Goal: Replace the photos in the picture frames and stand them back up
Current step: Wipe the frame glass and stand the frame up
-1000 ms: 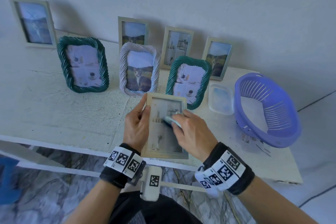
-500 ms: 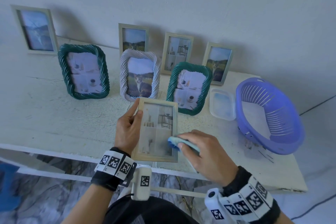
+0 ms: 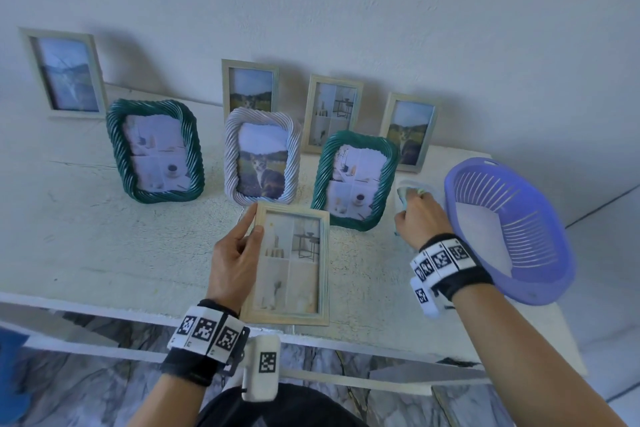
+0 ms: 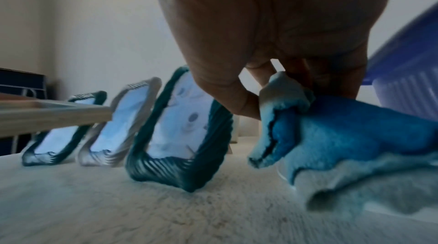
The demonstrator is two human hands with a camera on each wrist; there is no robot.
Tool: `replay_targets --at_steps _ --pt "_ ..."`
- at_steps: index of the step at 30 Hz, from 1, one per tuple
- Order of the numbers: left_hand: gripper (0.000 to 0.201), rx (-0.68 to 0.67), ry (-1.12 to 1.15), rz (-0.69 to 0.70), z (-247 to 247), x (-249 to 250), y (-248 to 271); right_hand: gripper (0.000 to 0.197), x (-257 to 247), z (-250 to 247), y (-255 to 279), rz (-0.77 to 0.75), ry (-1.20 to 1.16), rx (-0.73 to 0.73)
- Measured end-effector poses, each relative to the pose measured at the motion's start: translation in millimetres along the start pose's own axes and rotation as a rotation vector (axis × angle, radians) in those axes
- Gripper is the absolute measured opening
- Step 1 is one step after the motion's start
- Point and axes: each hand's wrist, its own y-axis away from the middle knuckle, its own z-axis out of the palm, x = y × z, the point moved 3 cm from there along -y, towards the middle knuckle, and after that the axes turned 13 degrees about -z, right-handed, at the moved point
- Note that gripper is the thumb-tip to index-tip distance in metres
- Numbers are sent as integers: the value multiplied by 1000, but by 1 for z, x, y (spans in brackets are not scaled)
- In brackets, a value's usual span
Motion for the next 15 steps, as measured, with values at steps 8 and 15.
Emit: replay_targets --at_steps 8,15 --pt "38 16 36 -23 -3 9 -7 43 17 19 -44 113 82 -15" --pt "43 -2 24 -35 4 14 -5 25 0 1 -13 -17 101 222"
